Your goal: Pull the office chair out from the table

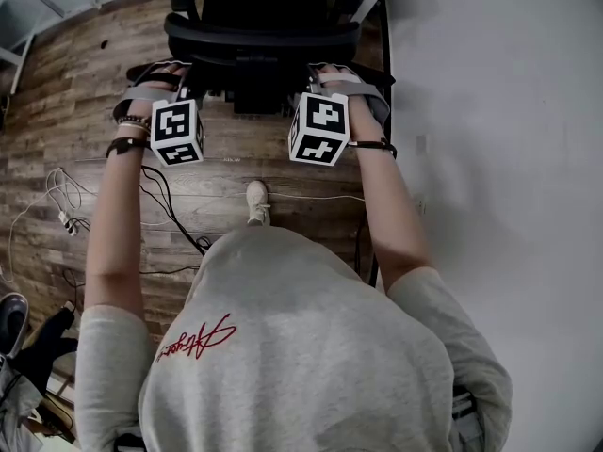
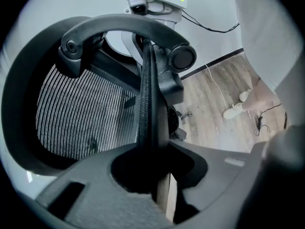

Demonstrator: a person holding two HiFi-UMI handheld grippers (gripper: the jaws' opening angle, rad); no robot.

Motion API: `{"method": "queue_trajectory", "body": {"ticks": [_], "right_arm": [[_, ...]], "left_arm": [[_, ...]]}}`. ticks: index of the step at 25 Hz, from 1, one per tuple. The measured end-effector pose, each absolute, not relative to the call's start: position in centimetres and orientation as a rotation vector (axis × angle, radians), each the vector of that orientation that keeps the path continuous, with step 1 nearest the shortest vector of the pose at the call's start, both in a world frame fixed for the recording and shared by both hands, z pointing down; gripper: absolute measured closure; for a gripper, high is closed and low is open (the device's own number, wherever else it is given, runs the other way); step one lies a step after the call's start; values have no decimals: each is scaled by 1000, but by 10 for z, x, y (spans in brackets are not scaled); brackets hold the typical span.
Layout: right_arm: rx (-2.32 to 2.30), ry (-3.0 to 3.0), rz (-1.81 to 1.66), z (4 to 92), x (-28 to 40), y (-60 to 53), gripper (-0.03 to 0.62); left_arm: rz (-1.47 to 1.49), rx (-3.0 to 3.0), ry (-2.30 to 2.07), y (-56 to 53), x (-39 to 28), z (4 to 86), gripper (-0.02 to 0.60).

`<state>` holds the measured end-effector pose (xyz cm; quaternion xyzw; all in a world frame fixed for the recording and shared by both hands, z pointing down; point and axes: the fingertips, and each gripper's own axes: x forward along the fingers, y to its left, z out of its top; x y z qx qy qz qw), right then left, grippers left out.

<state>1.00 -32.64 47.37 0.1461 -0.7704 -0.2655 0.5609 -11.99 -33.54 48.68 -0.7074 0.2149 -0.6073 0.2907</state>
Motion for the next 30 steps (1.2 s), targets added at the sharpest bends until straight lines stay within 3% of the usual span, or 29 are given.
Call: {"method": "queue_trajectory", "body": {"ticks": [30], "right_arm": [[345, -1811, -613, 477, 12, -288, 493]], "left_arm": [[-1633, -1891, 577, -297, -119, 490, 506]]}}
